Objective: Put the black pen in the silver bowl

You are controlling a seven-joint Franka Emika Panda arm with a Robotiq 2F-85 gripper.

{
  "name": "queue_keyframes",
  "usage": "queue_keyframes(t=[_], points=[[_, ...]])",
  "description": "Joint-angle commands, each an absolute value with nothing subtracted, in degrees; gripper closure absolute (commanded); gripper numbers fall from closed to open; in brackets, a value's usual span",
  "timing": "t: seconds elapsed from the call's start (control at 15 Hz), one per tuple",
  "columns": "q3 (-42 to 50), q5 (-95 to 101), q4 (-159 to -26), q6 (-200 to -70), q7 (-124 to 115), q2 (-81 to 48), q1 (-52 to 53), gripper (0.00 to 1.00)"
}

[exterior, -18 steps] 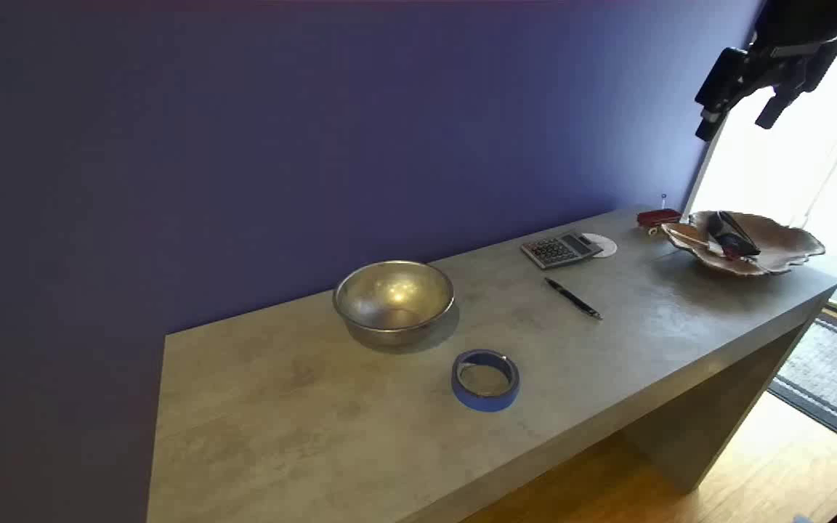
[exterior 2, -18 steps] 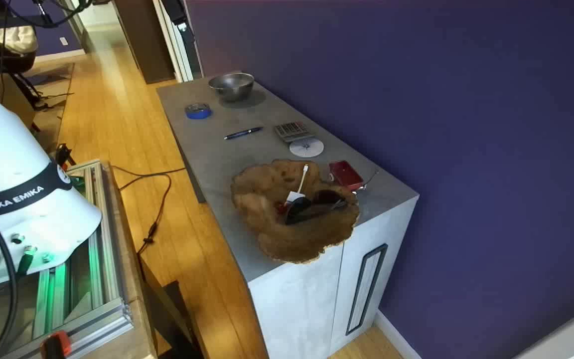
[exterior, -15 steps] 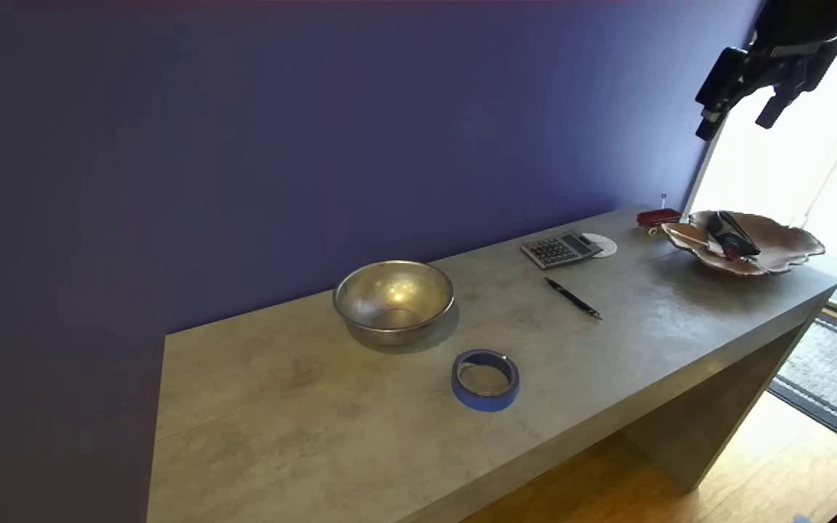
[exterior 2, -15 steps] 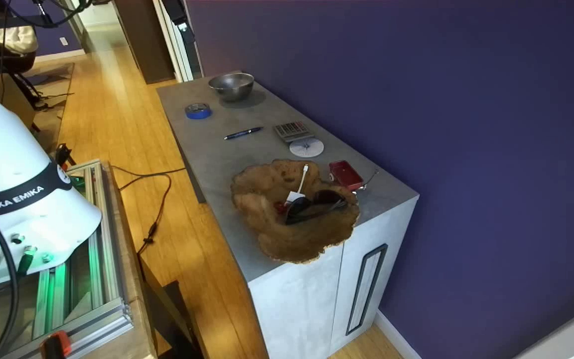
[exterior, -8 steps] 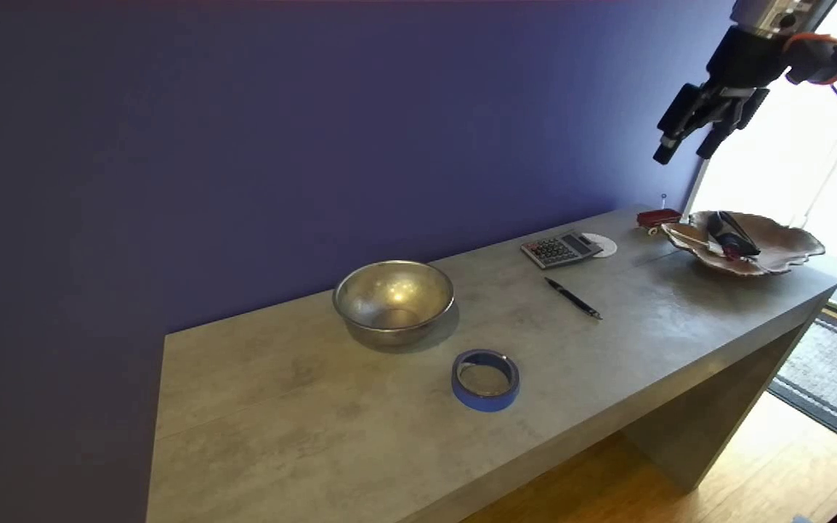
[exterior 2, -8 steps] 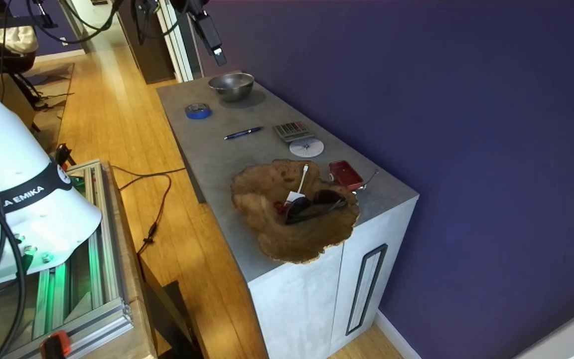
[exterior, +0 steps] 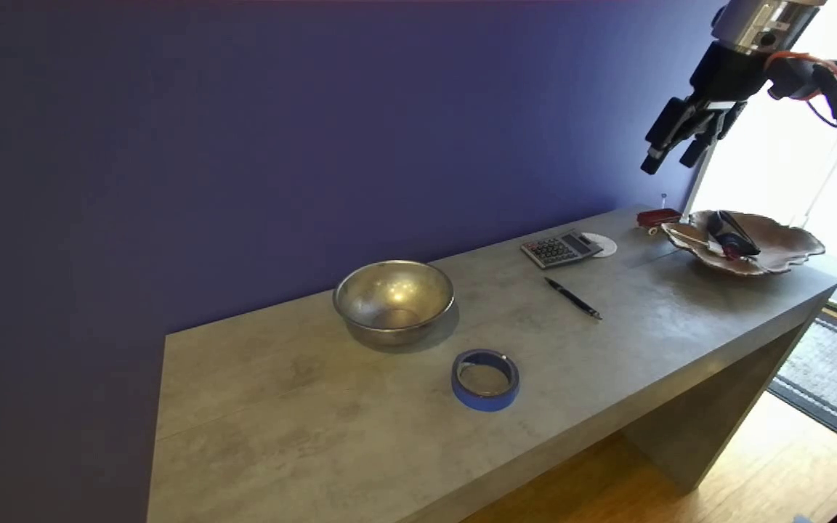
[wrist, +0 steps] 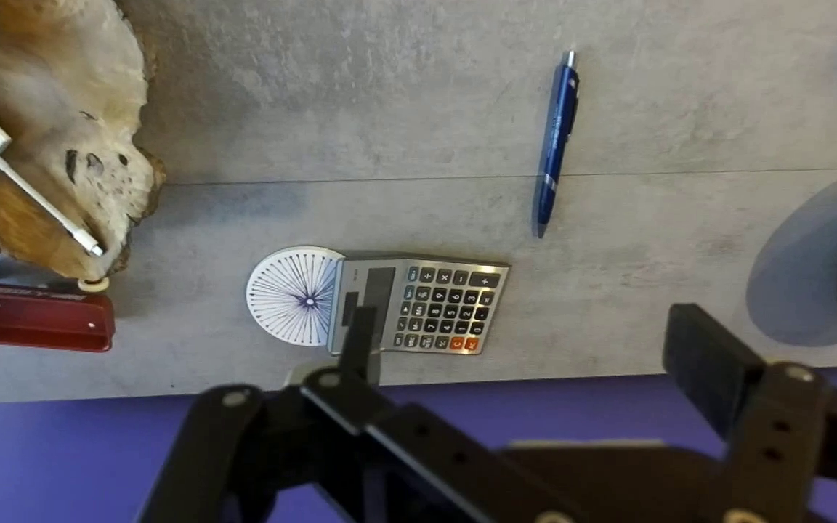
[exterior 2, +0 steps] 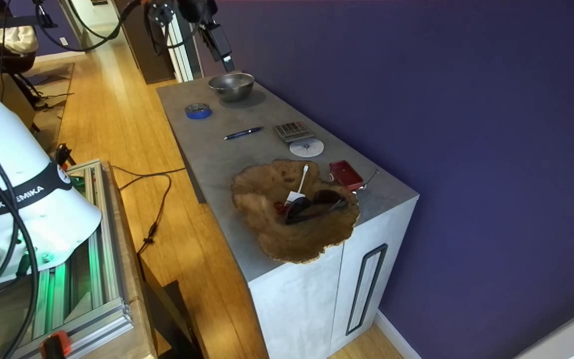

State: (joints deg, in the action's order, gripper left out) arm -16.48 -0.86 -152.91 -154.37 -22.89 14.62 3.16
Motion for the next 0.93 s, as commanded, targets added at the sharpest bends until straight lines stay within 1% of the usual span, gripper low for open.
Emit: queue_keyframes(t=[0.0, 0.2, 0.27, 0.4, 0.47, 0.53, 0.73, 0.8, 0.87], points=[[-12.06, -2.69, -146.37, -160.25, -13.26, 0.78, 4.86, 0.0], [-10.54, -12.39, -138.65, -159.06, -2.47, -9.5, 6.51, 0.0], [-11.75, -17.66, -135.31, -158.18, 2.38, -13.08, 6.09, 0.0], [-14.04, -20.01, -128.74, -155.53, 5.48, -19.44, 4.6, 0.0], [-15.8, -21.5, -126.79, -155.68, 8.99, -20.68, 3.59, 0.0], [-13.41, -17.94, -133.09, -157.82, 3.99, -15.88, 4.95, 0.0], [-15.17, -19.2, -127.68, -157.46, 6.55, -20.99, 4.36, 0.0], [-11.61, -16.07, -127.56, -154.65, -1.02, -20.59, 7.36, 0.0], [-10.02, -14.83, -127.52, -153.32, -5.59, -20.77, 8.74, 0.0]])
